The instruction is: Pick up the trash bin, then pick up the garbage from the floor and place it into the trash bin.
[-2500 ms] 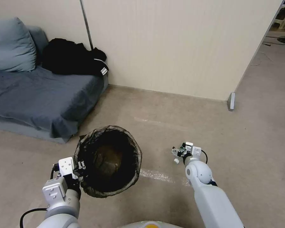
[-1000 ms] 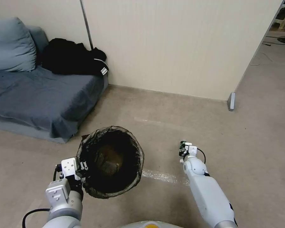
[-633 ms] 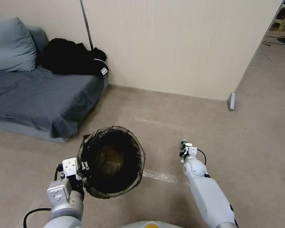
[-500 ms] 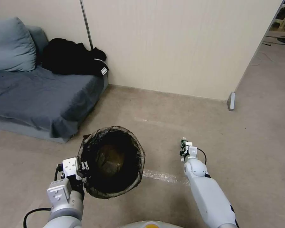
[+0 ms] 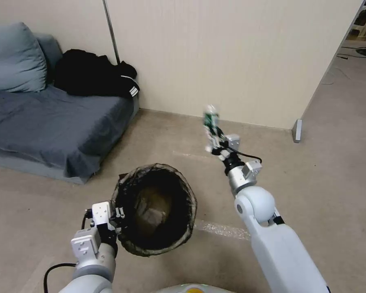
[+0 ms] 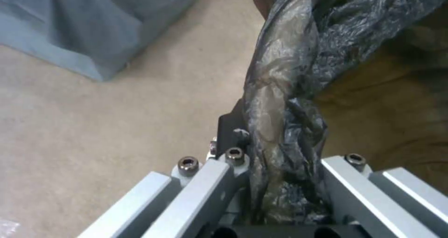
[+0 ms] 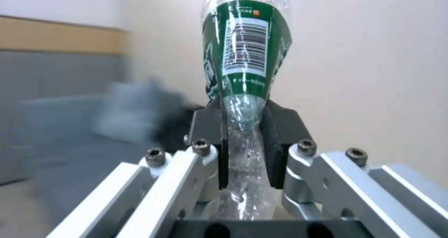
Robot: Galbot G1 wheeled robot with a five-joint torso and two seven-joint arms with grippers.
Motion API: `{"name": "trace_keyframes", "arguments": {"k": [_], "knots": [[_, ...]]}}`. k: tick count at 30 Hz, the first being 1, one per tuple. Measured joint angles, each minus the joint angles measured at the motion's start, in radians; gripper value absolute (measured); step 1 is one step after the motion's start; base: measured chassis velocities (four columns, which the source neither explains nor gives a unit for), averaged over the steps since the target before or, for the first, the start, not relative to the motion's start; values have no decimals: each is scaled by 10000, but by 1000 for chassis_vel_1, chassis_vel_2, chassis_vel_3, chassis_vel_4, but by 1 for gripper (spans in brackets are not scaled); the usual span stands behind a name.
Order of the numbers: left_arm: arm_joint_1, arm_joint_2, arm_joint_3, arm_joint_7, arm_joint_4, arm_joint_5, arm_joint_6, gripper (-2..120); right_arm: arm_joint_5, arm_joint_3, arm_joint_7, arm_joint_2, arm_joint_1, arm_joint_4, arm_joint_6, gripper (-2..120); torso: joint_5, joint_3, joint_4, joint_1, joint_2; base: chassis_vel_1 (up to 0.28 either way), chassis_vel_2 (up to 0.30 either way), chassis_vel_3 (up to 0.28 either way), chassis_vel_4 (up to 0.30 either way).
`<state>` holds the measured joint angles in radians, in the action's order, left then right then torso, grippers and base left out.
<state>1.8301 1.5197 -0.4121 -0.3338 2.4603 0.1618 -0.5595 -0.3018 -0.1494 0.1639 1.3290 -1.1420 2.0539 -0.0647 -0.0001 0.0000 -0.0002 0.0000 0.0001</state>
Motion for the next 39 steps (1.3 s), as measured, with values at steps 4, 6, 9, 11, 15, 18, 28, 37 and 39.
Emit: {"name": "trace_keyframes", "arguments": {"k": [4, 6, 9, 11, 15, 18, 28, 37, 39], "knots": [[23, 18, 246, 16, -99, -110, -19, 1, 375, 905, 638, -584, -771, 790, -454, 13, 1, -1, 1, 0, 0, 0, 0, 0, 0], [20, 26, 295, 20, -124, -135, -20, 1, 529, 1168, 757, -754, -992, 843, -579, 13, 1, 0, 0, 0, 0, 0, 0, 0, 0], [10, 53, 399, 25, -154, -210, -22, 1, 942, 1697, 916, -1061, -1423, 781, -783, 13, 1, -1, 1, 0, 0, 0, 0, 0, 0], [10, 81, 453, 36, -154, -272, -22, 1, 1249, 1951, 1001, -1177, -1651, 567, -892, 13, 2, 0, 1, 0, 0, 0, 0, 0, 0], [15, 150, 562, 50, -114, -371, -22, 1, 1755, 2174, 1150, -1142, -1857, -127, -1123, 13, 2, -1, 3, 0, 0, 0, 0, 0, 0], [6, 129, 528, 54, -74, -372, -22, 1, 1808, 2138, 1216, -1092, -1927, -350, -1209, 13, 2, 0, 2, 0, 0, 0, 0, 0, 0], [-301, 34, 87, 35, 83, 128, -203, 1, 1883, 1736, 1365, -1258, -2356, -610, -1483, 13, 1, 0, 2, 0, 0, 0, 0, 0, 0], [-572, -12, -289, 5, 233, 605, -353, 1, 2140, 1467, 1601, -1416, -2622, -749, -1679, 23, 1, 0, 1, 0, 0, 0, 0, 0, 0], [-616, -19, -342, -3, 250, 686, -364, 1, 2164, 1450, 1601, -1415, -2642, -743, -1681, 28, 1, 0, 2, 0, 0, 0, 0, 0, 0]]}}
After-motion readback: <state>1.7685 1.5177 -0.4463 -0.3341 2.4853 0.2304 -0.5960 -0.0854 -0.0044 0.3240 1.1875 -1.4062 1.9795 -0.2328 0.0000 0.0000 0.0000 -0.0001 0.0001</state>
